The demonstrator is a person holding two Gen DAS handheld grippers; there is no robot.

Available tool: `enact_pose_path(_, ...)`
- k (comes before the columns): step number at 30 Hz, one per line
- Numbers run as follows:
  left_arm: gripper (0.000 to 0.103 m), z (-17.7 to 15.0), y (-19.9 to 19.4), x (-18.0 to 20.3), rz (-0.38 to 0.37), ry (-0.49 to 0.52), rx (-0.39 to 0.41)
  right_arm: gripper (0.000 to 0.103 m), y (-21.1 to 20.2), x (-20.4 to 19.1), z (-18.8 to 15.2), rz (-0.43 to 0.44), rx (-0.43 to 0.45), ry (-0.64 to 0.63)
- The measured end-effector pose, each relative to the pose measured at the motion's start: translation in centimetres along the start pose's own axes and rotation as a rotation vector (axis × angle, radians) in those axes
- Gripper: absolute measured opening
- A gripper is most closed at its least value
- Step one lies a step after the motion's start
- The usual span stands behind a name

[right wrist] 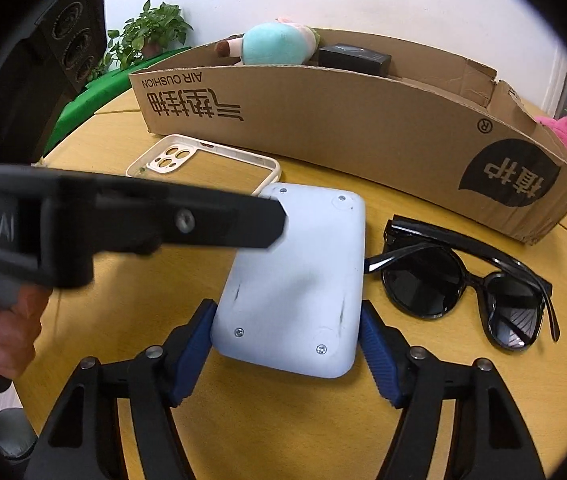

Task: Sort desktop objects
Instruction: 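Lower the left tool onto the white device and grasp it, then lift the white device with the left tool and carry it toward the cardboard box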

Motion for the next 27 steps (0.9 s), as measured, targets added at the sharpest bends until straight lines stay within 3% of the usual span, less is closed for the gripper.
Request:
enact_pose_path(3,0.064,-0.4,0.6,0.9,-0.014,0.024,-0.042,0.069,-0.4,-0.3,-0.5,0.01,0.001,0.019)
enact_pose_path(6,0.062,-1.0,1.6,1.4,-0.01,0.026,-0.071,0.069,-0.7,-0.4,-1.0,0.033,0.004,0.043)
enact_pose_path(10,0.051,-1.3,1.9,2.1,0.025,0.035,-0.059,0.069,-1.1,-0.8,-1.6,0.064,0.007,0.06)
enact_pose_path(15,0.046,-1.3,2.0,1.6,0.01,0.016,-0.058,0.069,-1.0,-0.7,-1.7,0.067,0.007,0.07)
enact_pose_path(19,0.043,-1.3,1.3,1.8,0.05,0.033,-0.041,0.069,-1.0,-0.7,-1.7,0.087,0.017,0.082)
enact_pose_path(27,0.043,0.4,-2.8,3.3,0.09,0.08,0.051,0.069,-3.9,-0.9,0.3,0.07,0.095,0.052)
Point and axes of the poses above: each gripper's, at about its wrist camera, not at the fingertips, and y roughly the way its jaws point, x to its right, z to its top, the point moved 3 cm from there along y, roughly the way its jaws point, and after that the axes turned 14 degrees about -x, right-handed, at the moved point
